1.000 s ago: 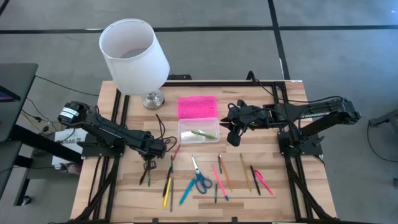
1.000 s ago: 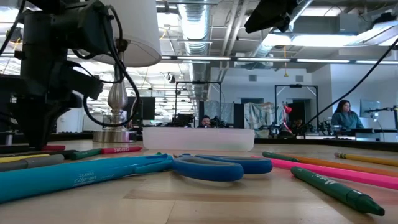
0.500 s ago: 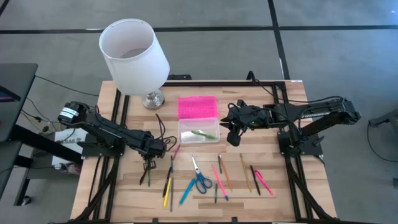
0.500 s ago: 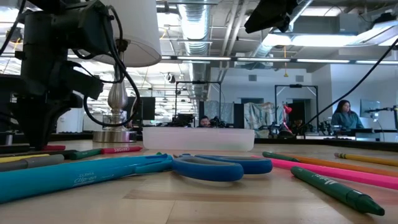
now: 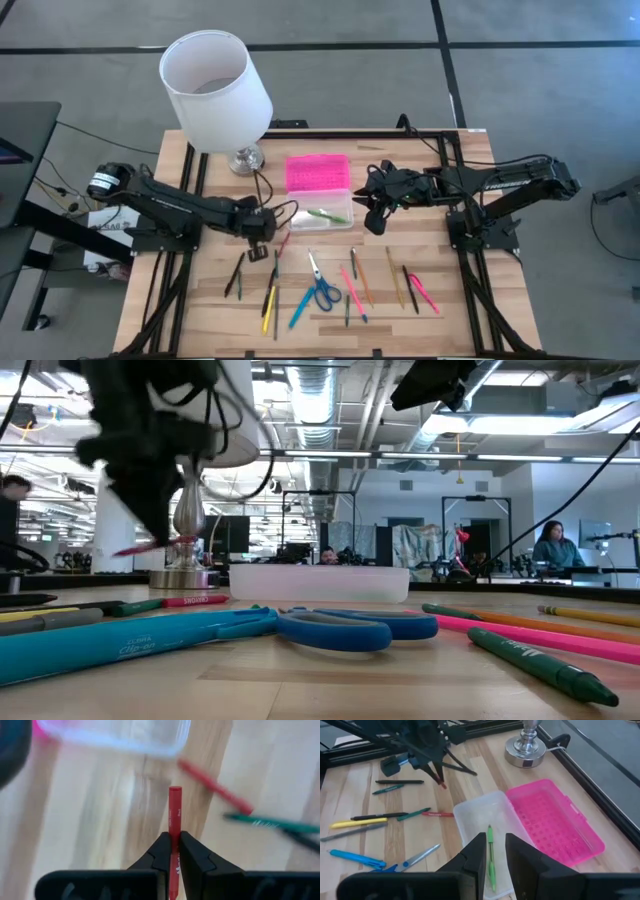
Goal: Pick & place school supplies into a supply box
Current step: Put the left red crayon into the supply box, then put the pink pen into the supply box
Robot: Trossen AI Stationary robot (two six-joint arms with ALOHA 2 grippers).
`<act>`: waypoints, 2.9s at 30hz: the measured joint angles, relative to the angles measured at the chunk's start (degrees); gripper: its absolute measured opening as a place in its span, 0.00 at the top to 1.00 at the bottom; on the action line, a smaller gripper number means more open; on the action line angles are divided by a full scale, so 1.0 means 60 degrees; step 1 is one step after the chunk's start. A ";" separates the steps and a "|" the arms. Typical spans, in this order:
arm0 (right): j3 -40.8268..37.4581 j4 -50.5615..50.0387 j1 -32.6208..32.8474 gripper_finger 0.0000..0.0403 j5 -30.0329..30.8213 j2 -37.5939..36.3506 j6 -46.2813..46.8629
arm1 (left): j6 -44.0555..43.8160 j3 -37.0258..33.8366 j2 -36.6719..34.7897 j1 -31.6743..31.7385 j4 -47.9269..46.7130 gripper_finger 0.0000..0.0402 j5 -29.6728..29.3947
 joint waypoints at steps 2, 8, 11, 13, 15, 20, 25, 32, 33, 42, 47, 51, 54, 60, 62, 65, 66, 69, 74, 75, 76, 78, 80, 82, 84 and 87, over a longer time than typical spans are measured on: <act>0.0000 0.0013 0.0000 0.84 0.0000 0.0000 0.0000 | 0.0418 0.0428 0.0000 0.0207 0.0130 0.97 -0.0189; 0.0000 0.0018 0.0000 0.84 0.0000 0.0000 0.0189 | 0.1771 0.1384 0.0116 0.1013 0.1375 0.97 -0.0300; 0.0000 0.0016 0.0011 0.84 -0.0004 0.0000 0.0241 | 0.2331 0.1673 0.0486 0.1448 0.2312 0.97 0.0175; 0.0000 0.0032 0.0092 0.84 0.0000 0.0000 0.0258 | 0.2723 0.1790 0.0844 0.1702 0.2804 0.97 0.0592; 0.0004 0.0056 0.0172 0.84 -0.0007 0.0000 0.0258 | 0.3039 0.1991 0.1370 0.1906 0.3166 0.97 0.1016; 0.0004 -0.0083 0.0425 0.84 -0.0017 0.0000 0.0264 | 0.3240 0.2670 0.2816 0.2355 0.3086 0.97 0.1460; 0.0004 -0.0279 0.0685 0.84 -0.0004 0.0000 0.0531 | 0.3243 0.3320 0.3782 0.2597 0.2690 0.97 0.1446; 0.0004 -0.0765 0.0987 0.84 0.0000 0.0000 0.0983 | 0.3730 0.3793 0.3996 0.2781 0.2461 0.97 0.0643; 0.0004 -0.0792 0.1013 0.84 0.0000 0.0000 0.0990 | 0.3786 0.3794 0.3996 0.2840 0.2400 0.96 0.0578; 0.0004 -0.1258 0.1075 0.84 0.0000 0.0000 0.1496 | 0.3745 0.3794 0.4000 0.3406 0.1913 0.77 0.1069; 0.0004 -0.1665 0.1087 0.84 -0.0018 0.0000 0.2001 | 0.3675 0.3794 0.4000 0.3493 0.1860 0.67 0.1266; 0.0004 -0.2550 0.1353 0.84 -0.0046 0.0000 0.2887 | 0.3602 0.3794 0.3903 0.3473 0.1518 0.65 0.1464; 0.0004 -0.3325 0.1718 0.84 -0.0073 0.0000 0.3838 | 0.3563 0.3794 0.3645 0.3390 0.1242 0.65 0.1751; 0.0004 -0.4283 0.2716 0.84 -0.0062 0.0000 0.6046 | 0.3284 0.3797 0.2810 0.3025 0.0969 0.69 0.2036; 0.0004 -0.4516 0.3145 0.84 -0.0066 0.0004 0.6857 | 0.3166 0.3794 0.2475 0.2865 0.0887 0.69 0.2022; -0.0003 -0.5001 0.3910 0.84 -0.0184 0.0176 0.8264 | 0.3056 0.3794 0.2028 0.2642 0.0933 0.70 0.1831; -0.0007 -0.5260 0.4206 0.84 -0.0249 0.0178 0.8804 | 0.3031 0.3794 0.1909 0.2576 0.0929 0.70 0.1733; 0.0009 -0.5577 0.4996 0.84 -0.0456 0.0478 1.0371 | 0.3006 0.3794 0.1625 0.2423 0.0874 0.70 0.1398; 0.0007 -0.5932 0.6095 0.84 -0.1053 0.1064 1.2694 | 0.2898 0.3786 0.1434 0.2291 0.0686 0.70 0.1184; 0.0000 -0.5957 0.6269 0.84 -0.1238 0.1249 1.3058 | 0.2881 0.3789 0.1413 0.2268 0.0765 0.70 0.1173; 0.0000 -0.5942 0.6422 0.84 -0.1396 0.1406 1.3400 | 0.2860 0.3801 0.1415 0.2247 0.0805 0.70 0.1168; 0.0004 -0.5902 0.6660 0.84 -0.1738 0.1733 1.4026 | 0.2842 0.3795 0.1424 0.2212 0.0723 0.70 0.1173; 0.0000 -0.5842 0.6872 0.84 -0.2119 0.2122 1.4578 | 0.2842 0.3794 0.1424 0.2167 0.0775 0.70 0.1166; 0.0000 -0.5734 0.7013 0.84 -0.2619 0.2470 1.5146 | 0.2845 0.3794 0.1424 0.2167 0.0780 0.70 0.1169; 0.0000 -0.5691 0.7155 0.84 -0.3068 0.2813 1.5576 | 0.2845 0.3794 0.1424 0.2167 0.0797 0.70 0.1166; 0.0000 -0.5539 0.7267 0.84 -0.3500 0.3200 1.6007 | 0.2845 0.3794 0.1424 0.2170 0.0801 0.70 0.1166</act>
